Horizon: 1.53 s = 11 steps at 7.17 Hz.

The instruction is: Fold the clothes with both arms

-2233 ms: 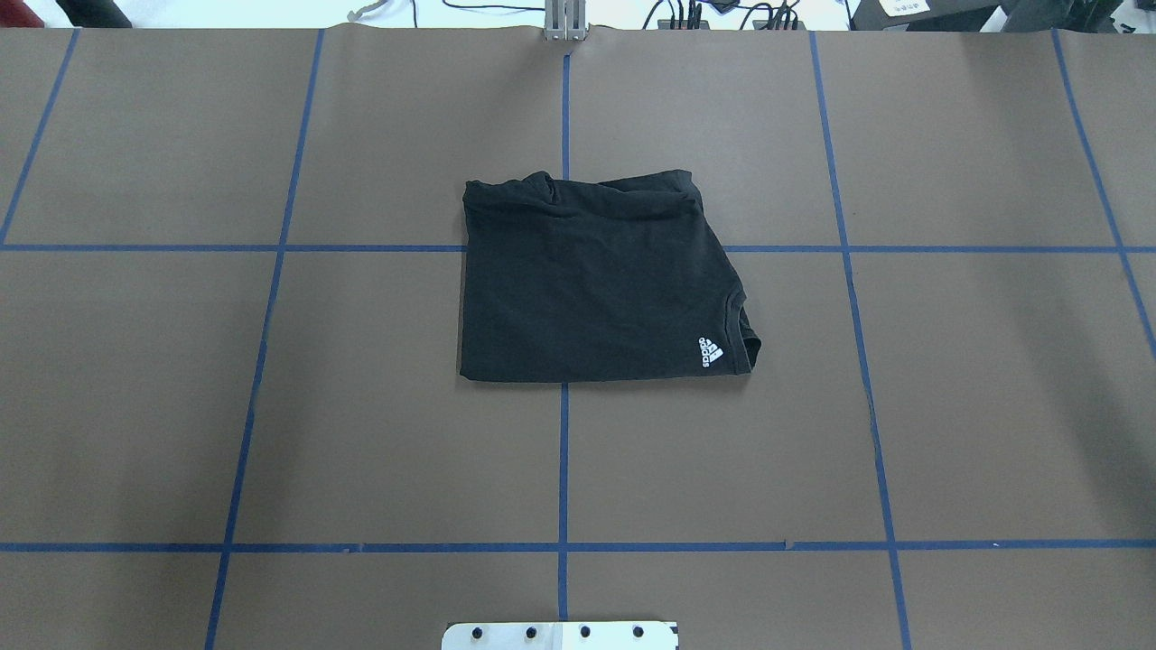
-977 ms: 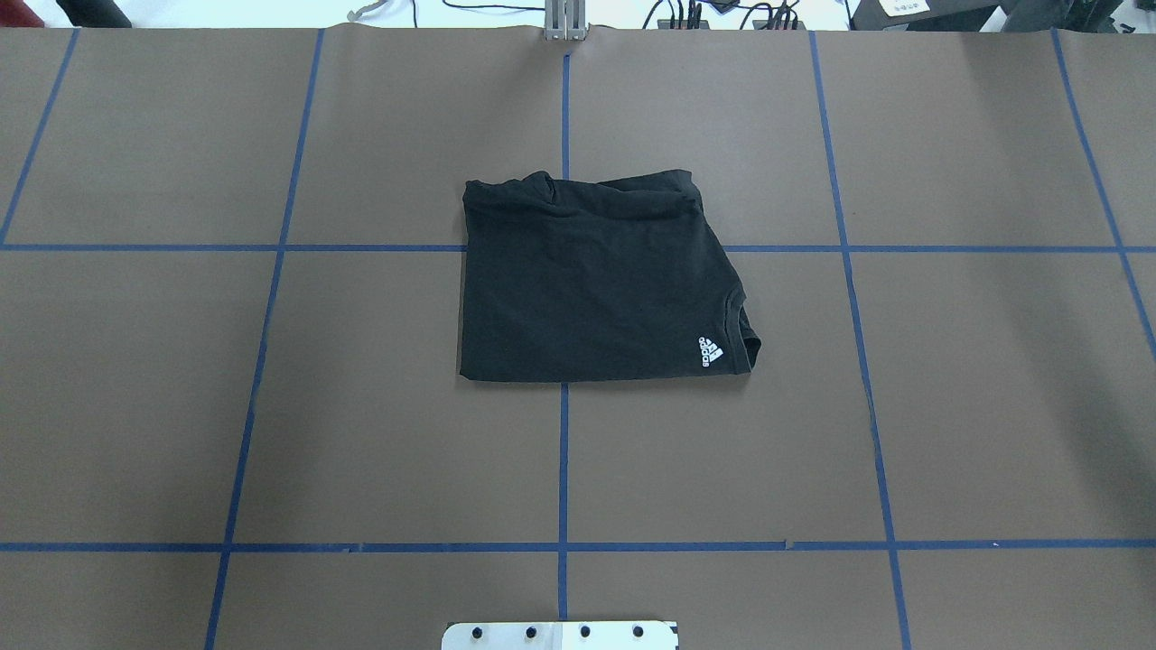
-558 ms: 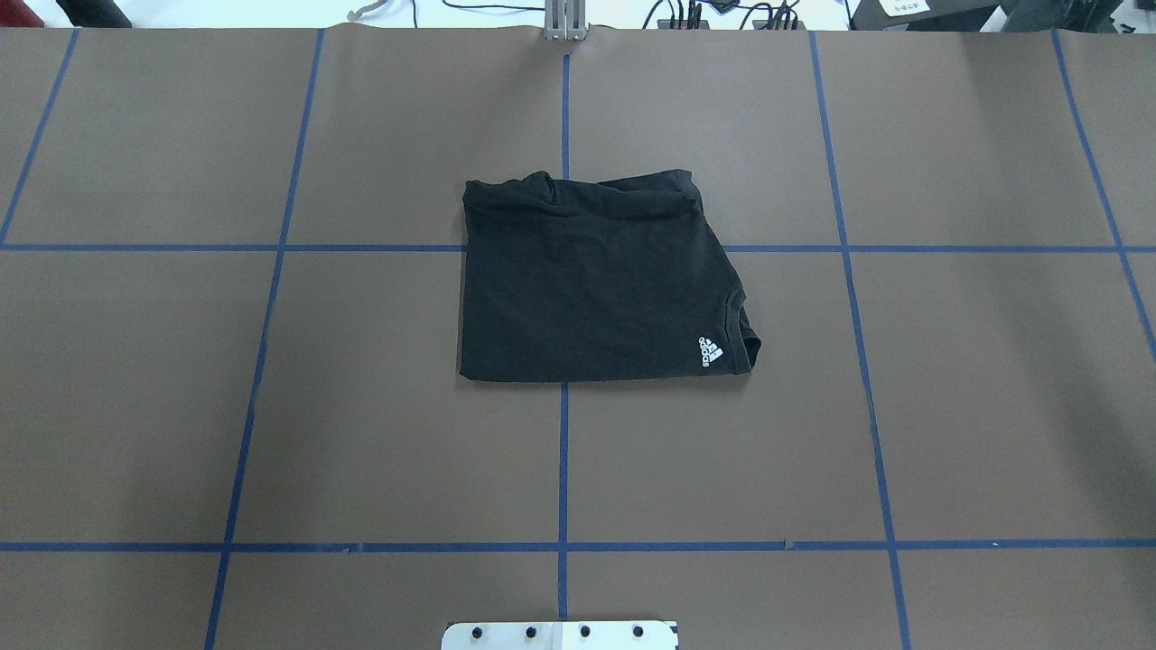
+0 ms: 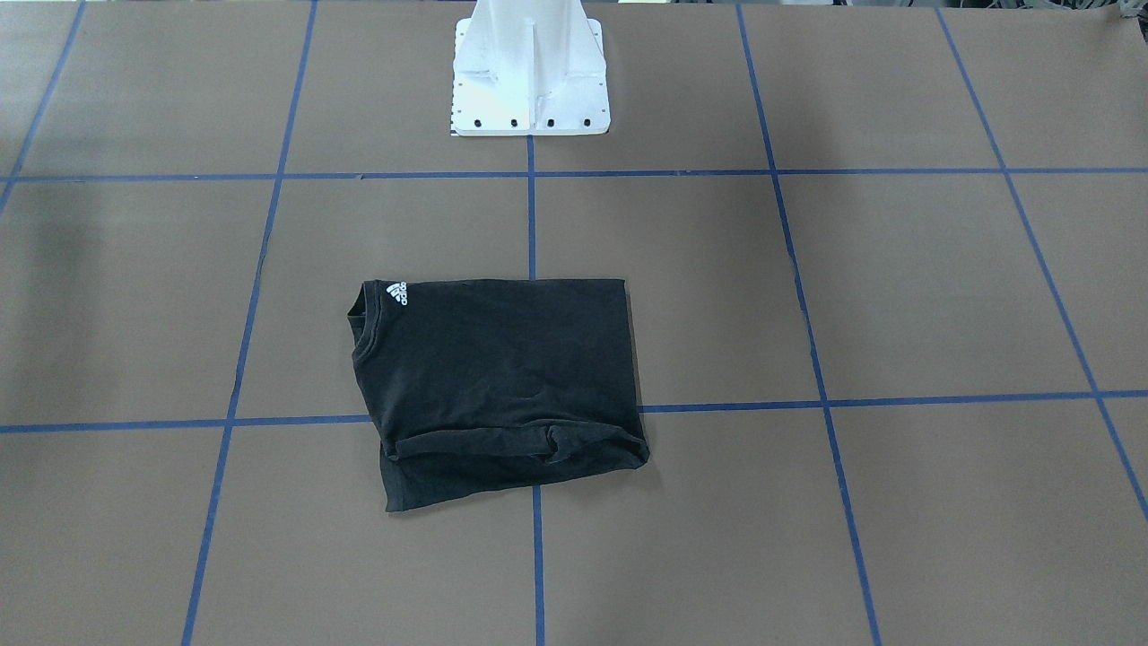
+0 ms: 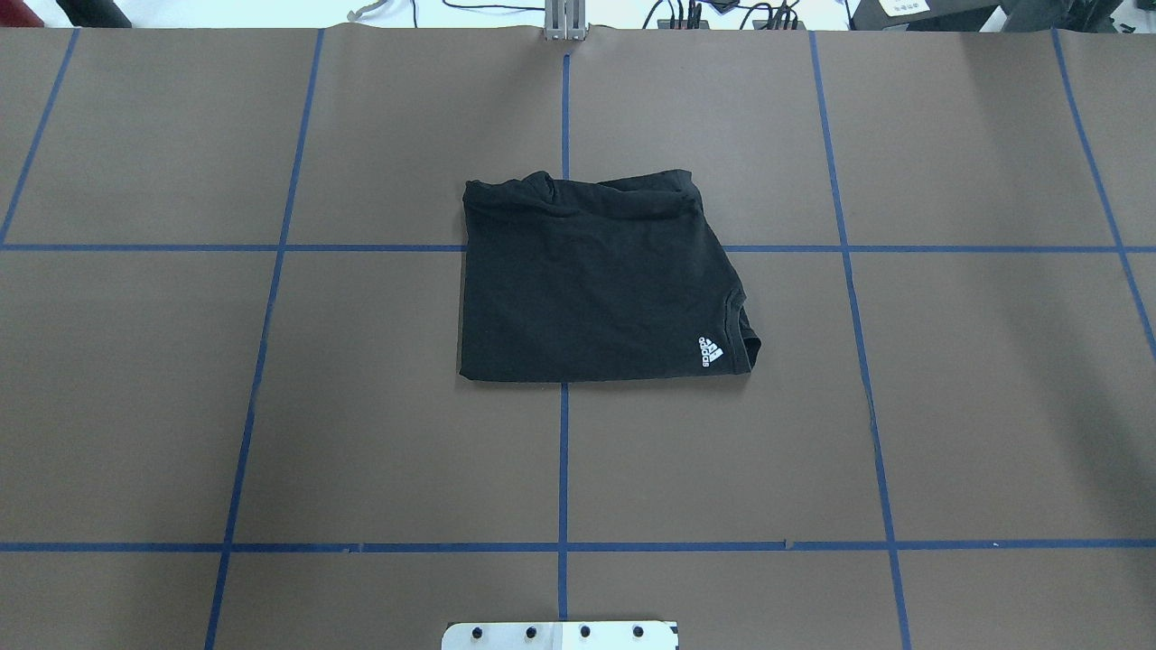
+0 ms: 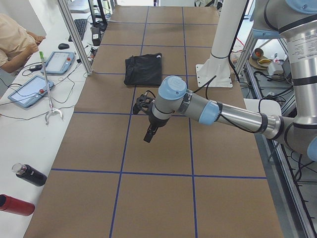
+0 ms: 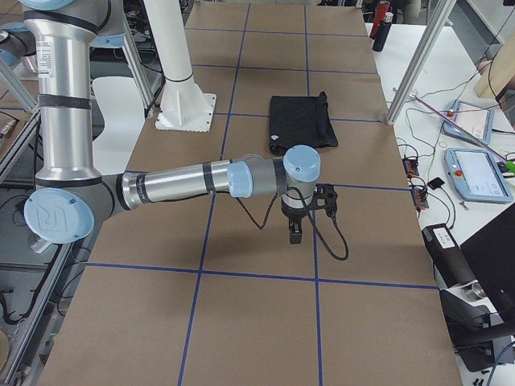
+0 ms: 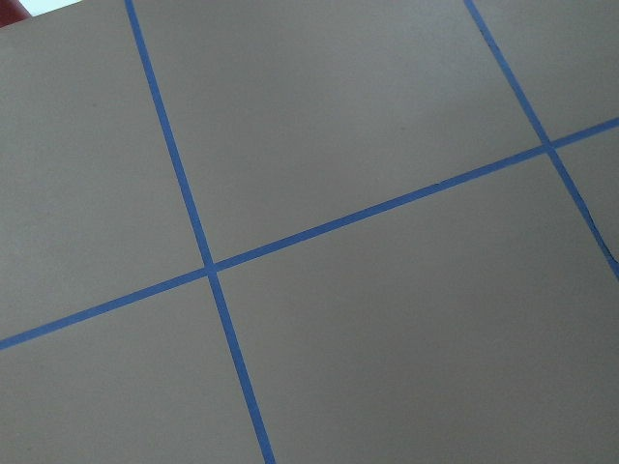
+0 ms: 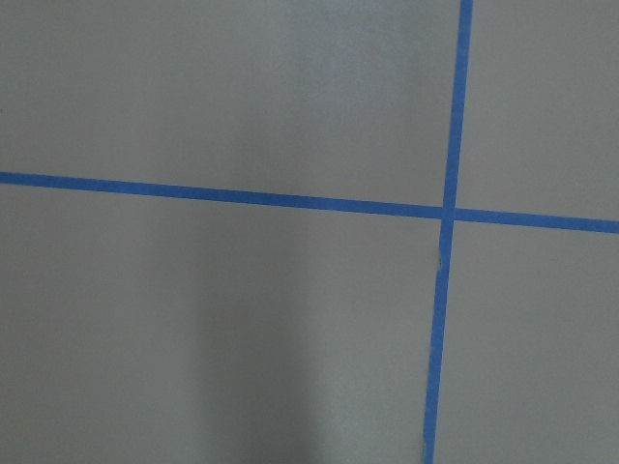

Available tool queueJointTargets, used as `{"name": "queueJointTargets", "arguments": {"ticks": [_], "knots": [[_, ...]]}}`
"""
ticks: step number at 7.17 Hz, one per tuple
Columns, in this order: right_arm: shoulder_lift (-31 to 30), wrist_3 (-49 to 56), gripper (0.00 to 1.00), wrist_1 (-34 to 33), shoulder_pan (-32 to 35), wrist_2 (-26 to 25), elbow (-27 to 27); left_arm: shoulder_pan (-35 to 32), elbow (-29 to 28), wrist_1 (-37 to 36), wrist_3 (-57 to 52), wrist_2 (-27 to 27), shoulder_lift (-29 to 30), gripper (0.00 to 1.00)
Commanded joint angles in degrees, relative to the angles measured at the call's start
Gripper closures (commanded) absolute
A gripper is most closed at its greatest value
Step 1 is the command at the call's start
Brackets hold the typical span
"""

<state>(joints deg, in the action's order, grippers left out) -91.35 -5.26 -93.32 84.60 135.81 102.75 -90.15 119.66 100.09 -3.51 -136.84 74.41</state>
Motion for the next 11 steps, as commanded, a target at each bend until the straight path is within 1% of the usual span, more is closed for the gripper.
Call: {"name": "queueJointTargets", "arguments": {"ticks": [1,2,6,7,11], "knots": [[2.04,0.07,0.00,0.07,-0.05,-0.28,-1.23,0.23,0.31,0.10,-0.01,-0.70,1.17,0.00],[2.58,0.16,0.00,0.07,-0.04,-0.02,-1.50,0.15,0.14,-0.16,-0.01,-0.62,1.95,0.00],[2.58,-0.02,0.00,0.07,0.13,0.33,-0.45,-0.03,0.22,-0.16,-0.01,-0.71,1.52,0.00],[2.06,-0.02,0.00,-0.02,0.13,-0.37,0.16,-0.20,0.49,-0.16,-0.01,-0.71,1.35,0.00],[1.88,0.07,0.00,0.07,0.04,-0.46,-0.44,-0.12,0.40,-0.16,-0.01,-0.80,1.44,0.00]]}}
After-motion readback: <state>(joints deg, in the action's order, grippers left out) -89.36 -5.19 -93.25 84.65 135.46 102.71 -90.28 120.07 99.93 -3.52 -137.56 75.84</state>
